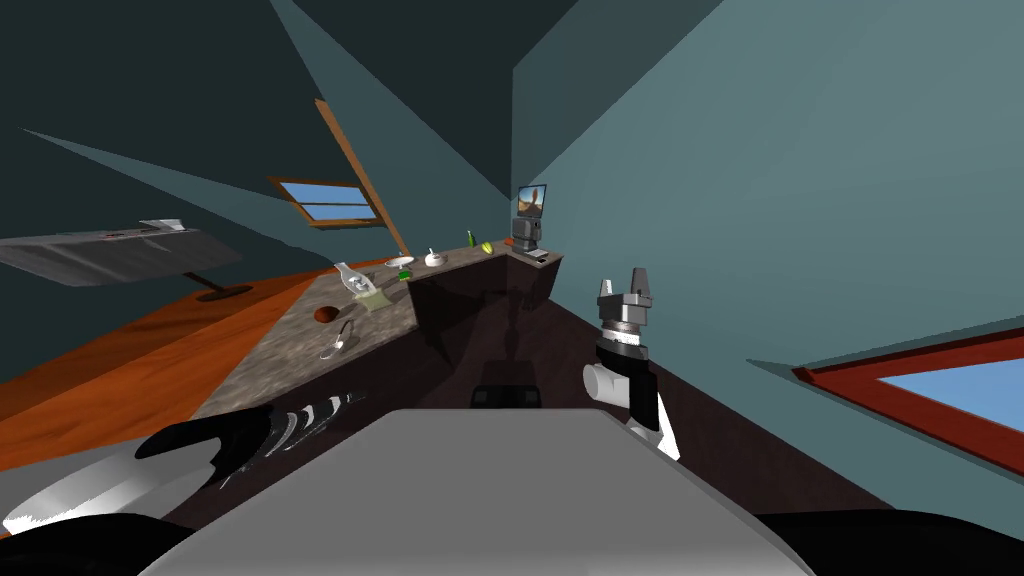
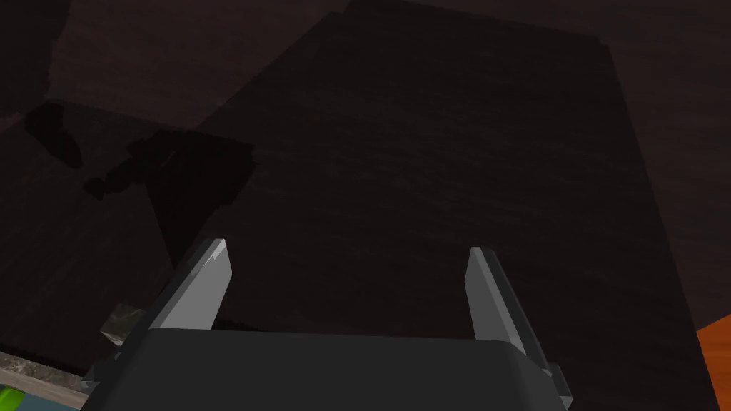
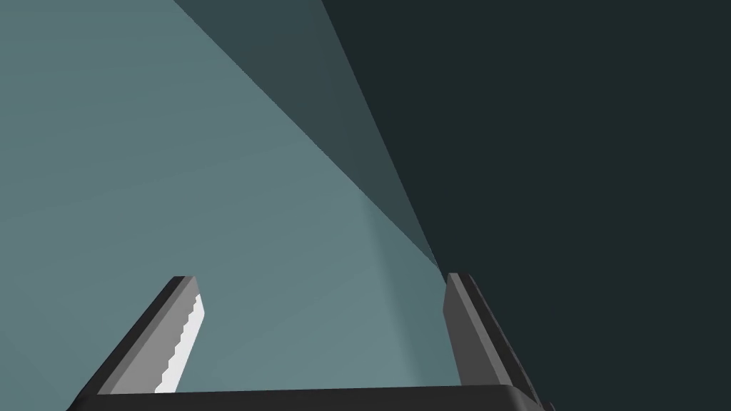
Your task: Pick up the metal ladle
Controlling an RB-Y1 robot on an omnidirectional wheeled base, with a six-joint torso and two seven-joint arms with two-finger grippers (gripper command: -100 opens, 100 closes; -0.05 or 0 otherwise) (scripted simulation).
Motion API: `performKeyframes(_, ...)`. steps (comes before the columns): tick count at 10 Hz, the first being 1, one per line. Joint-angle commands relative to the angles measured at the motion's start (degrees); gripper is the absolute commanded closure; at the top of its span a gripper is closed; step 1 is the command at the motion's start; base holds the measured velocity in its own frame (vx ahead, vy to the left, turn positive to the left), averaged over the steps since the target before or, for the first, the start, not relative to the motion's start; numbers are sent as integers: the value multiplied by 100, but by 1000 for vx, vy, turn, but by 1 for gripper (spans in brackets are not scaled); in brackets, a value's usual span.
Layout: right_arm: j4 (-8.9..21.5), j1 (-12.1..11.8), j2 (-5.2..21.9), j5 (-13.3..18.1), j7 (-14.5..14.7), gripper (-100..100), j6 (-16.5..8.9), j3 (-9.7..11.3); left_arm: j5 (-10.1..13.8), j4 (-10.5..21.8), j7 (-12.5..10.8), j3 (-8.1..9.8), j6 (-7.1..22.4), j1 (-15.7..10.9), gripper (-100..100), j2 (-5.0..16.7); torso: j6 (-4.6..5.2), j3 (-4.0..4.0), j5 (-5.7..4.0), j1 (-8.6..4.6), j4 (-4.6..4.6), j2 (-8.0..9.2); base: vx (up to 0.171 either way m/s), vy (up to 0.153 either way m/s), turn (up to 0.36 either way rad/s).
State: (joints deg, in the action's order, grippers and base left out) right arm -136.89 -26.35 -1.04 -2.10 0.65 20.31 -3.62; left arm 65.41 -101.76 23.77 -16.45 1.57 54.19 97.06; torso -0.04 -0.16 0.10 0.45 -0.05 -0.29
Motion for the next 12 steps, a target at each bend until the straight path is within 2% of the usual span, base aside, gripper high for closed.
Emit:
performKeyframes(1, 0, 0, 0, 0, 0, 0, 0, 0, 49, 66, 1, -160, -65, -99, -100, 99, 0, 0, 0, 0, 0, 0, 22, 47, 9)
performKeyframes(2, 0, 0, 0, 0, 0, 0, 0, 0, 200, 210, -42, -258, -69, -55, -100, 338, -3, 7, -2, -16, 3, 13, 41, 85, -181)
performKeyframes(4, 0, 0, 0, 0, 0, 0, 0, 0, 200, 210, -42, -258, -69, -55, -100, 338, -2, 5, 0, -1, 2, 9, 34, 77, -43)
performKeyframes(5, 0, 0, 0, 0, 0, 0, 0, 0, 338, 347, -86, -354, -69, -10, -100, 552, -4, 9, -2, -16, 4, 16, 43, 75, -161)
performKeyframes(6, 0, 1, 0, 0, 0, 0, 0, 1, 338, 347, -86, -354, -69, -10, -100, 552, 2, 7, -4, -10, 3, 11, 62, 103, -113)
performKeyframes(8, 0, 0, 0, 0, 0, 0, 0, 0, 575, 590, -169, -542, -54, 76, -100, 897, 3, -4, 2, 12, -1, -7, 123, 172, -251)
performKeyframes(9, 0, 0, 1, 0, 0, 0, 0, -1, 575, 590, -169, -542, -54, 76, -100, 897, 4, -16, 8, 36, -6, -29, 130, 184, -75)
performKeyframes(11, 0, -1, 0, 0, 0, 0, 0, -1, 575, 590, -169, -542, -54, 76, -100, 897, -4, -5, 4, 1, -2, -9, 31, 50, 31)
performKeyframes(12, 0, 0, -1, 0, 0, 0, 0, 0, 671, 694, -204, -631, -35, 120, -100, 1026, -4, 7, -4, -28, 3, 12, 55, 77, -132)
